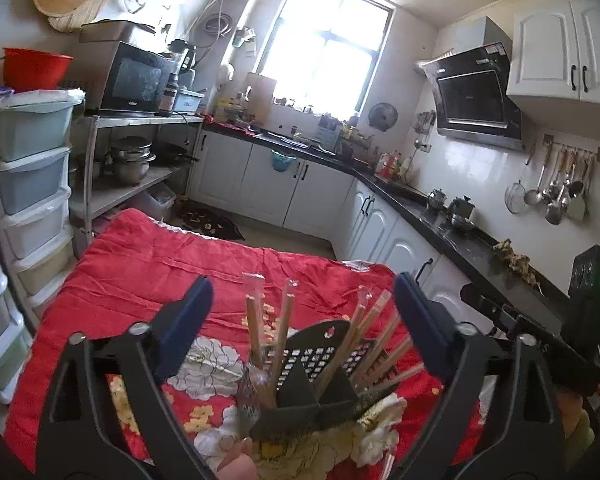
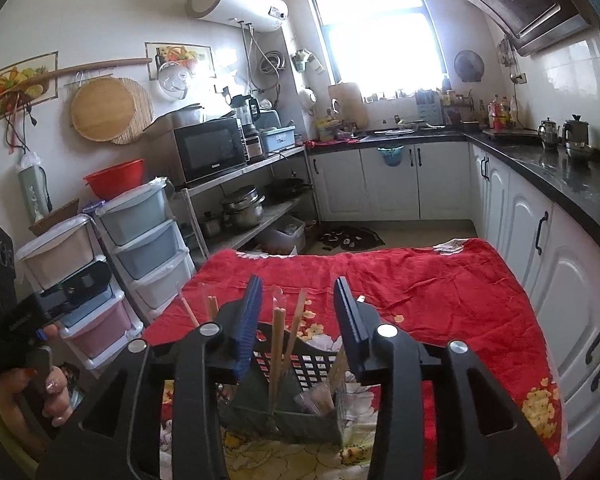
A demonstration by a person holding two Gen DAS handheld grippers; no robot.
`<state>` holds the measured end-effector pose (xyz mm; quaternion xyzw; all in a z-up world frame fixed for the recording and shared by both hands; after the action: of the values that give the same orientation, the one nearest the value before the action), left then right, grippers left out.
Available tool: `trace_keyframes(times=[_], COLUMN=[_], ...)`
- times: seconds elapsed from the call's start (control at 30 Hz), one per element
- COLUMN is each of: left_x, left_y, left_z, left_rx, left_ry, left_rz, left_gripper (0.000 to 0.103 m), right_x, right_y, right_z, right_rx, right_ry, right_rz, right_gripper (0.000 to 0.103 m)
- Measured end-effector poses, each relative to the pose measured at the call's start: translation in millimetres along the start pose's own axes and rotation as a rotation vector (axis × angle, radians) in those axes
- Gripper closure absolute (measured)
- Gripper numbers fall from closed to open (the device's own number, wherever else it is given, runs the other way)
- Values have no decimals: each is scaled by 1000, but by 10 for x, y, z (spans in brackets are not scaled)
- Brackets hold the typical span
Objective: Organize utensils
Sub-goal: 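Withdraw both open tools from the caddy and lower toward the chopstick pile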
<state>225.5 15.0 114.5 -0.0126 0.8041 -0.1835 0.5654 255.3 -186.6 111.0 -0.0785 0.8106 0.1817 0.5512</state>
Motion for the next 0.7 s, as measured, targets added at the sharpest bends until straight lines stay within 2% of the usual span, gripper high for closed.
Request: trace_keyframes(times=[0.07,0.2,0.43,0.7], left_x=[30,112,294,641], left_y=[-25,-62,-99,-33], left_z=[-51,-168,-424,-585], left_rx=[5,18,38,38], left_ry=[3,8,4,44], left_rz=[2,-1,-9,-53], left_gripper=[11,11,11,11], right_x=[21,87,247,450], right_y=[10,22,21,72], right_z=[-70,-196,-408,-567], right_rx=[4,5,8,4], right_ry=[-6,-12,-7,3], right_rz=[-12,-23,-30,-34], right_gripper=[61,55,52,48])
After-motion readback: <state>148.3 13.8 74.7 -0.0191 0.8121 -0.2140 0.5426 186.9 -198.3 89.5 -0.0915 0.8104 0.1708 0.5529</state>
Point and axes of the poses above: each gripper's, at about its wrist camera, not at the fingertips, and z roughly the way its jaws point, y to its left, x to its underside, the point moved 6 cm from there along z, roughly the way its jaws point, and after that the axes turned 2 degrees about -y, right-handed, at the moved point
